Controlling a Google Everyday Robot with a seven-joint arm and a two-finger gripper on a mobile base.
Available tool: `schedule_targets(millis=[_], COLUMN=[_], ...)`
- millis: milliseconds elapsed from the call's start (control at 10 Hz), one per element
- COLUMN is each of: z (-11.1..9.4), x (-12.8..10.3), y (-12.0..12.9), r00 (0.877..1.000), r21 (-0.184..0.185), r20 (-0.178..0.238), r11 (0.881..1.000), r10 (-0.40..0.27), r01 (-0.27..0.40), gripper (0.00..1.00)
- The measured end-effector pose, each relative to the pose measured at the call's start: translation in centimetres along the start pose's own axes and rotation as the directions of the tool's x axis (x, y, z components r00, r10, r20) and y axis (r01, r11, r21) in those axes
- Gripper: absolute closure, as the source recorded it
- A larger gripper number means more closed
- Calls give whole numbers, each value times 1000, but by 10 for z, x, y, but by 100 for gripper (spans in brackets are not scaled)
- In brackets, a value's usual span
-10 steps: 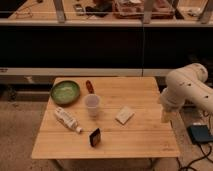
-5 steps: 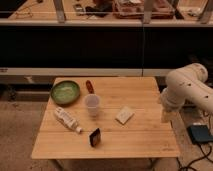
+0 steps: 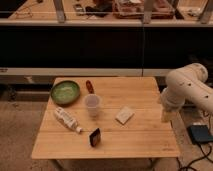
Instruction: Place the white sponge in the ceramic cup
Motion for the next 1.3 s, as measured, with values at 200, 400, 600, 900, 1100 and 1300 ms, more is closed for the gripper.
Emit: schedule_targets(millis=[200, 400, 600, 900, 1100, 1300], z=[0, 0, 0, 0, 0, -5], x=[0, 0, 0, 0, 2, -6], y=[0, 0, 0, 0, -1, -19], r00=[1000, 1000, 1000, 1000, 1000, 995], r21=[0, 0, 0, 0, 4, 46], r20=[0, 0, 0, 0, -12, -61], r11=[1000, 1000, 1000, 1000, 1000, 995], r10=[0, 0, 0, 0, -5, -84], r01=[0, 0, 0, 0, 5, 86], gripper=[35, 35, 35, 35, 35, 35])
